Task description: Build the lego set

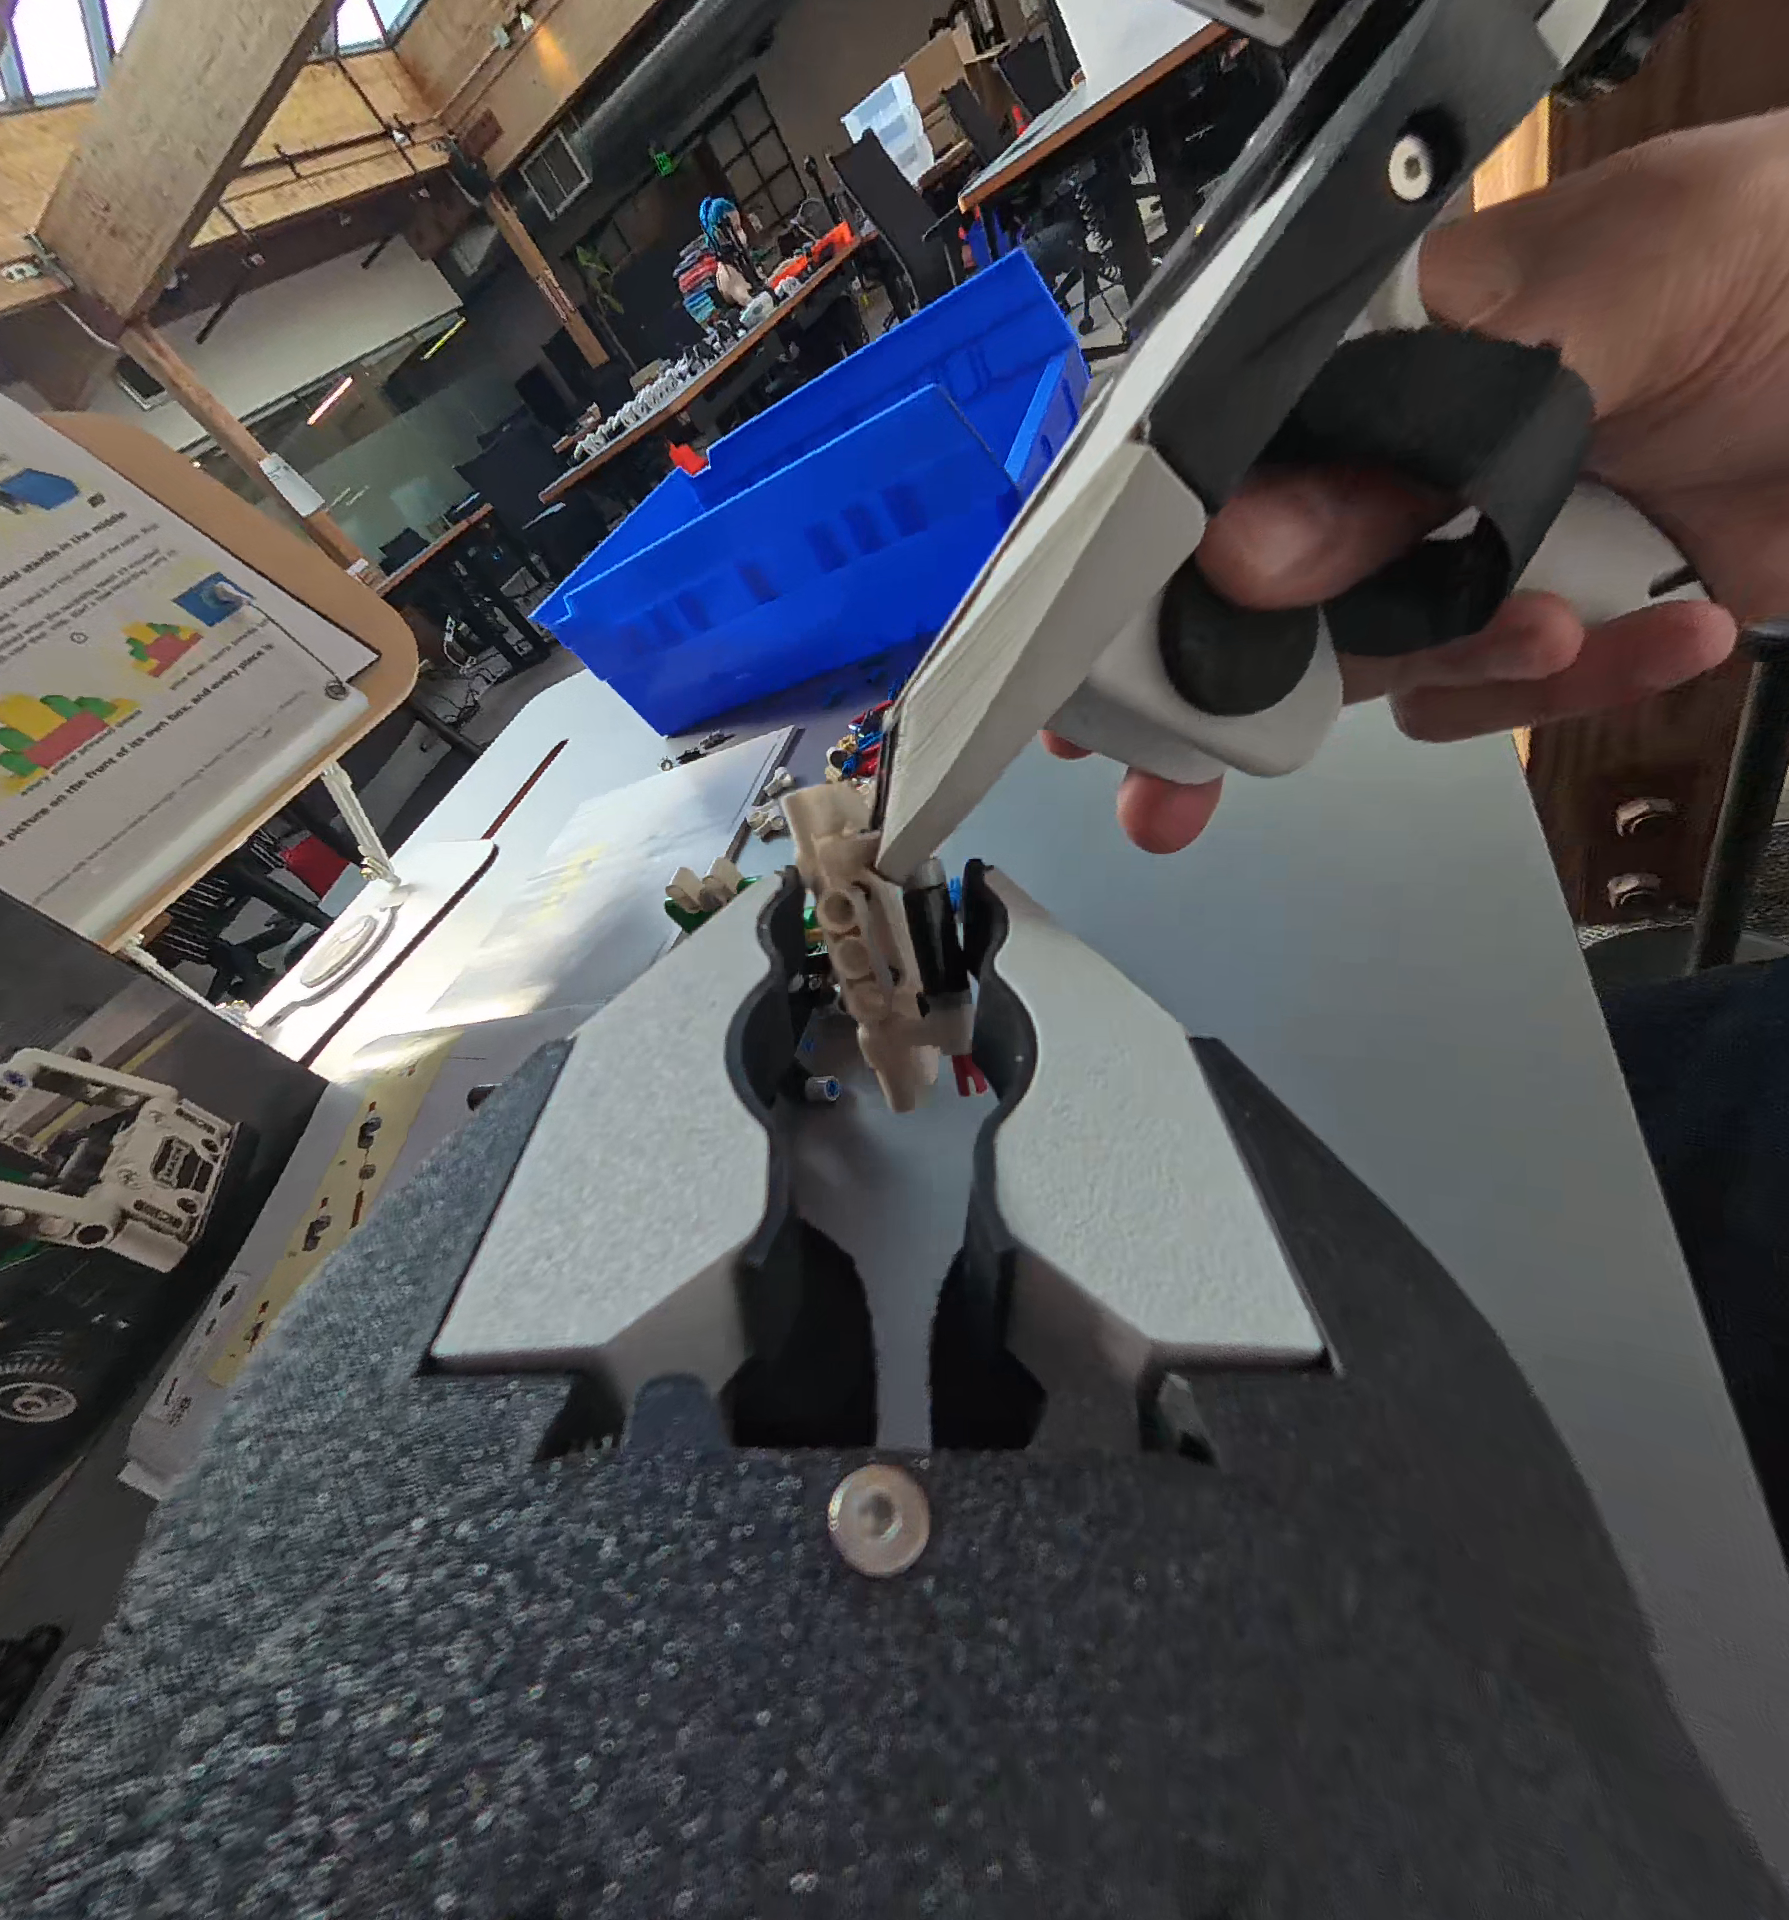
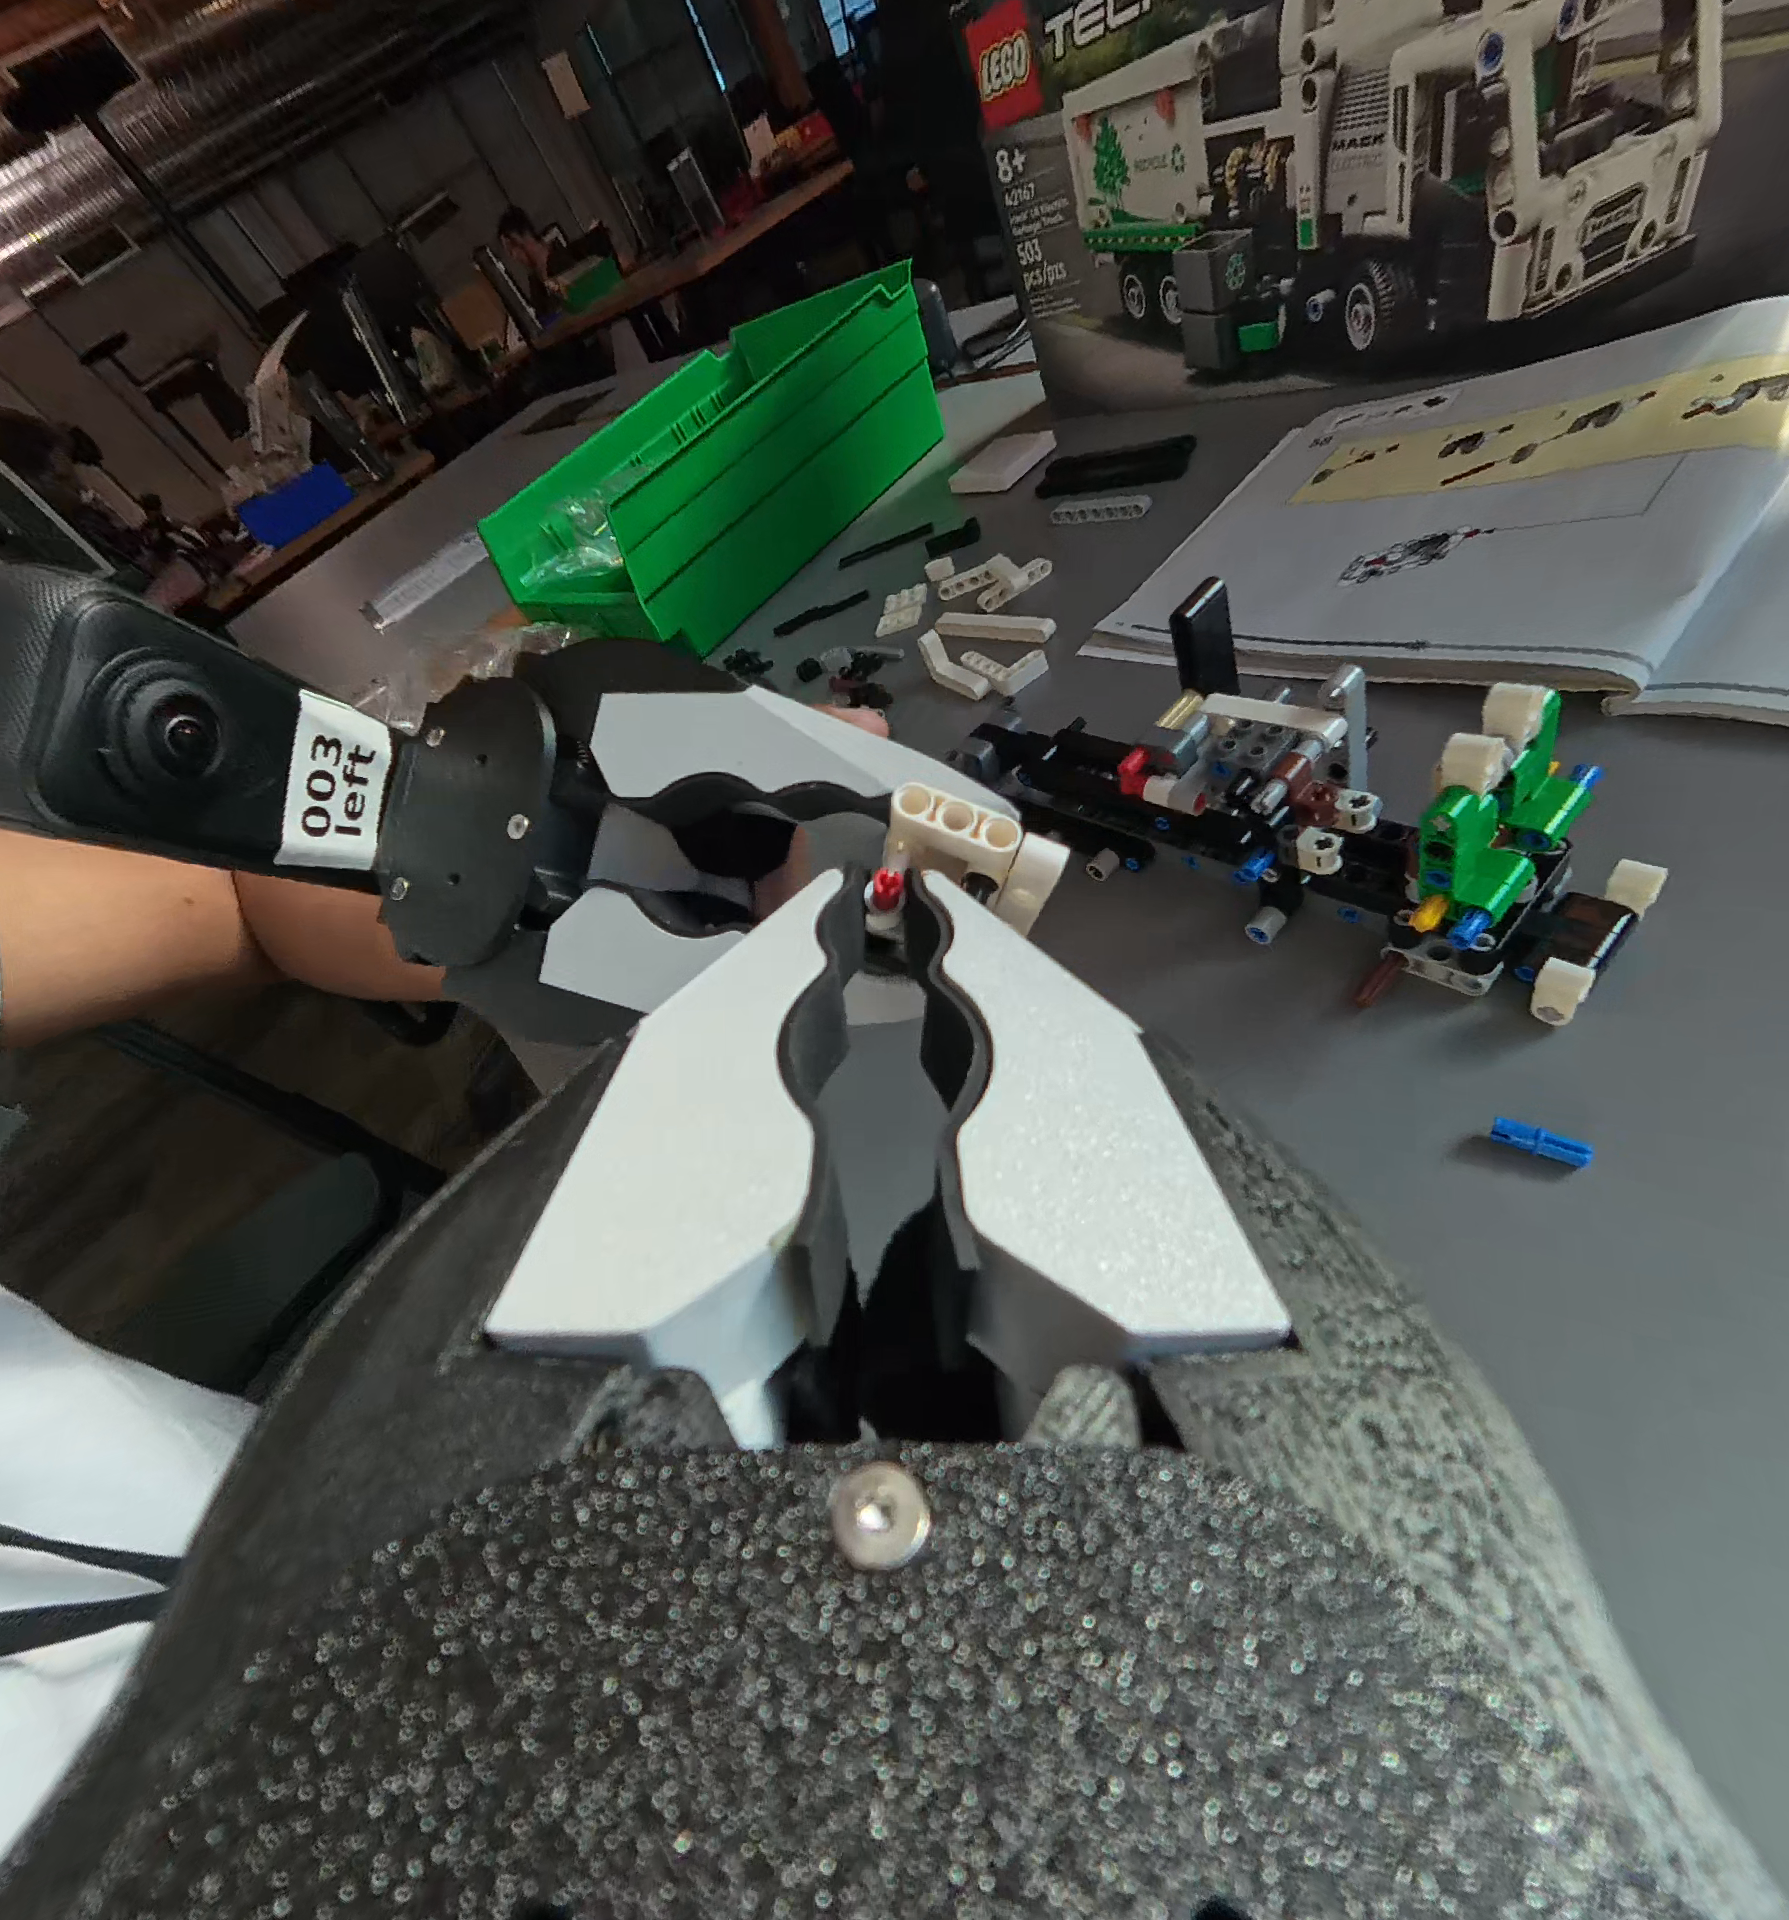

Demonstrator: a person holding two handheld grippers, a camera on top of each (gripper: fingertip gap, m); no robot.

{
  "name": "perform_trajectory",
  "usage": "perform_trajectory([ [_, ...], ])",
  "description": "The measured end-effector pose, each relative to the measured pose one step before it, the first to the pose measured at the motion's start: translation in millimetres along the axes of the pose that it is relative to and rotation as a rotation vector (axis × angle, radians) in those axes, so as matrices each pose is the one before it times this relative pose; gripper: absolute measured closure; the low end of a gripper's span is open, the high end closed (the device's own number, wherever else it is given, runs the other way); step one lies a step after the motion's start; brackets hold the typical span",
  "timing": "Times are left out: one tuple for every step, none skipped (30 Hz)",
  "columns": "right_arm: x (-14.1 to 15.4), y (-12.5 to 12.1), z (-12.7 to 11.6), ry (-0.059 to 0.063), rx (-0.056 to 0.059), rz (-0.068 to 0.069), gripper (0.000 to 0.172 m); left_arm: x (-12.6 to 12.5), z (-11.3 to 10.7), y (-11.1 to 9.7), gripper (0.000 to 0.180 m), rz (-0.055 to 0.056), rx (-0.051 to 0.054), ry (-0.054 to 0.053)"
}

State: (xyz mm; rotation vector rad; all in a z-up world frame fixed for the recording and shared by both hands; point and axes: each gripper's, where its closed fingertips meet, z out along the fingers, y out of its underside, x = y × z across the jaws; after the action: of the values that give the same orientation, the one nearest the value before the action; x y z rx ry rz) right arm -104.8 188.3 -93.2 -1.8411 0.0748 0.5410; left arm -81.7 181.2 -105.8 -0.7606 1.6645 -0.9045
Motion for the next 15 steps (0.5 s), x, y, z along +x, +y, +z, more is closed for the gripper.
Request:
perform_trajectory([
  [-2.24,1.3,-0.03,-0.0053,-0.02,-0.0042,0.166,1.43,0.07,-1.25,0.153,0.0013,0.0068,0.0046],
  [-1.88,2.67,1.41,-0.0047,-0.0233,0.0041,0.166,0.74,0.35,0.27,0.152,0.0031,0.0009,0.0022],
  [-0.9,3.57,2.49,0.0003,-0.024,0.0011,0.166,0.84,0.58,0.87,0.154,-0.0027,-0.005,0.0046],
  [0.58,1.64,1.87,0.0073,-0.0062,-0.0025,0.166,0.09,0.68,1.21,0.154,-0.0048,-0.0077,0.0015],
  [2.12,1.39,1.45,0.0114,-0.0072,0.013,0.166,0.09,1.09,2.7,0.155,-0.0051,-0.014,0.0043],
  [2.08,0.62,1.11,0.0107,-0.0027,0.0158,0.166,-0.21,1.13,2.54,0.155,-0.0135,-0.0144,0.0066],
  [1.61,-0.35,1.42,0.0123,0.0051,0.0173,0.166,-0.9,0.64,1.9,0.155,-0.014,-0.0136,0.001],
  [1.32,0.19,1.65,0.0141,0.0017,0.0178,0.166,-1.33,0.39,2.13,0.156,-0.0003,-0.0155,-0.0081],
  [1.57,0.98,1.7,0.0171,-0.0074,0.019,0.166,-1.8,0.36,2.54,0.156,0.0149,-0.0166,-0.0183],
  [0.8,0.08,1.16,0.0109,-0.0004,0.016,0.166,-1.97,0.05,1.33,0.156,0.0204,-0.012,-0.0224],
  [0.08,-0.04,0.56,0.0009,0.0007,0.0246,0.166,-0.88,-0.3,0.7,0.157,0.0191,-0.0078,-0.016],
  [0.02,0.37,0.03,-0.0022,-0.0022,0.0212,0.166,-0.04,-0.31,0.08,0.157,0.0098,-0.0038,-0.0062],
  [-0.39,-0.12,-0.18,-0.0021,0.0046,0.0142,0.167,-0.12,-0.33,-0.01,0.157,0.0069,-0.004,-0.0052],
  [0.55,0.57,0.27,0.0079,-0.0011,0.0007,0.167,0.0,-0.02,0.73,0.157,0.0138,-0.0087,-0.0085],
  [0.74,0.76,0.59,0.0092,-0.0004,-0.0025,0.167,0.03,0.15,1.01,0.157,0.0156,-0.0092,-0.0067],
])
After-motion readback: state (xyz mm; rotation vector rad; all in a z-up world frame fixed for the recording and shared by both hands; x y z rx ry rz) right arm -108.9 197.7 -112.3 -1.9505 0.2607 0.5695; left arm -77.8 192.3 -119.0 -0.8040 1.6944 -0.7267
